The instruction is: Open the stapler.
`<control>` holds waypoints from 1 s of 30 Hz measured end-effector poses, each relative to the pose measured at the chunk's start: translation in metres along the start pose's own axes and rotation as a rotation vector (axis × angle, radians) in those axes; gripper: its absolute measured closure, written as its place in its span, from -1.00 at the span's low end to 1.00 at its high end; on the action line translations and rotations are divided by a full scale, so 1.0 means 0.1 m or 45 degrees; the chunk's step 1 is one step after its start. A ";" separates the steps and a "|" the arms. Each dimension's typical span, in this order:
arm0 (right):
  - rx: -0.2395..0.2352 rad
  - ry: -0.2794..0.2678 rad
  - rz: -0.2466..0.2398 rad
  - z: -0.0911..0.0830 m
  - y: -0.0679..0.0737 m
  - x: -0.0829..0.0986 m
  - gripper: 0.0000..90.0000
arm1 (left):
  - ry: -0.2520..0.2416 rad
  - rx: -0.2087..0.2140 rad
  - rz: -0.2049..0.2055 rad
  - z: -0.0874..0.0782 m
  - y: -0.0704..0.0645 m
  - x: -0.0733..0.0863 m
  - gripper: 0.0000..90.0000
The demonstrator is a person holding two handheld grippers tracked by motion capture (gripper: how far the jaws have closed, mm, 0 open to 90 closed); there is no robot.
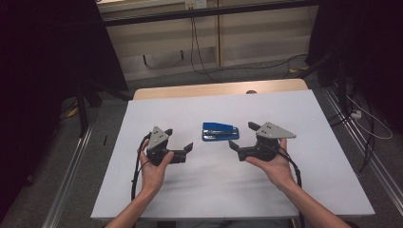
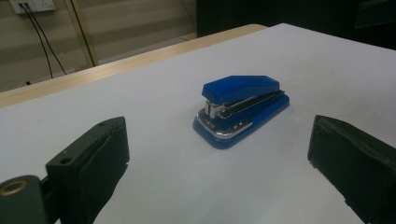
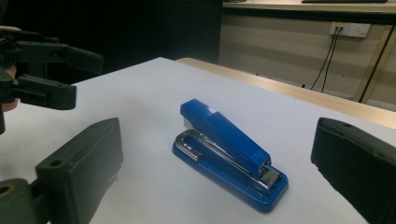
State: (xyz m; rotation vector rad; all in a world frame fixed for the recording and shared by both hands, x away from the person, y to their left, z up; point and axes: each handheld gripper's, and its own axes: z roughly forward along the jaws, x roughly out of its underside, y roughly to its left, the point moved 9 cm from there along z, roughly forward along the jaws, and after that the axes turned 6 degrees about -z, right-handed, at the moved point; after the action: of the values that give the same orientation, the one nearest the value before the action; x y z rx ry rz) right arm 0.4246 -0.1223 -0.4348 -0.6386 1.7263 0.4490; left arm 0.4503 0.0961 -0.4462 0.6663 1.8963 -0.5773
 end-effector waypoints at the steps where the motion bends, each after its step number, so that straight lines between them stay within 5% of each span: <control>1: -0.008 0.004 -0.011 0.02 0.00 0.01 -0.94 | 0.006 -0.007 -0.001 0.03 0.00 0.00 -0.88; 5: -0.020 0.011 -0.003 0.09 -0.01 0.03 -0.85 | 0.013 -0.010 -0.026 0.15 0.01 -0.02 -0.87; 25: -0.003 0.046 -0.034 0.48 -0.07 0.00 -0.52 | 0.041 -0.024 0.009 0.63 0.12 -0.22 -0.85; 30: -0.027 0.034 0.002 0.59 -0.03 -0.07 -0.40 | 0.028 -0.016 0.013 0.73 0.14 -0.31 -0.85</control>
State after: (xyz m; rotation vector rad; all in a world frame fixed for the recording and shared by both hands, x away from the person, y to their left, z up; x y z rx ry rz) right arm 0.4720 -0.0880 -0.4426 -0.6613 1.7496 0.4618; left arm 0.5179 0.0529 -0.4474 0.6766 1.9145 -0.5531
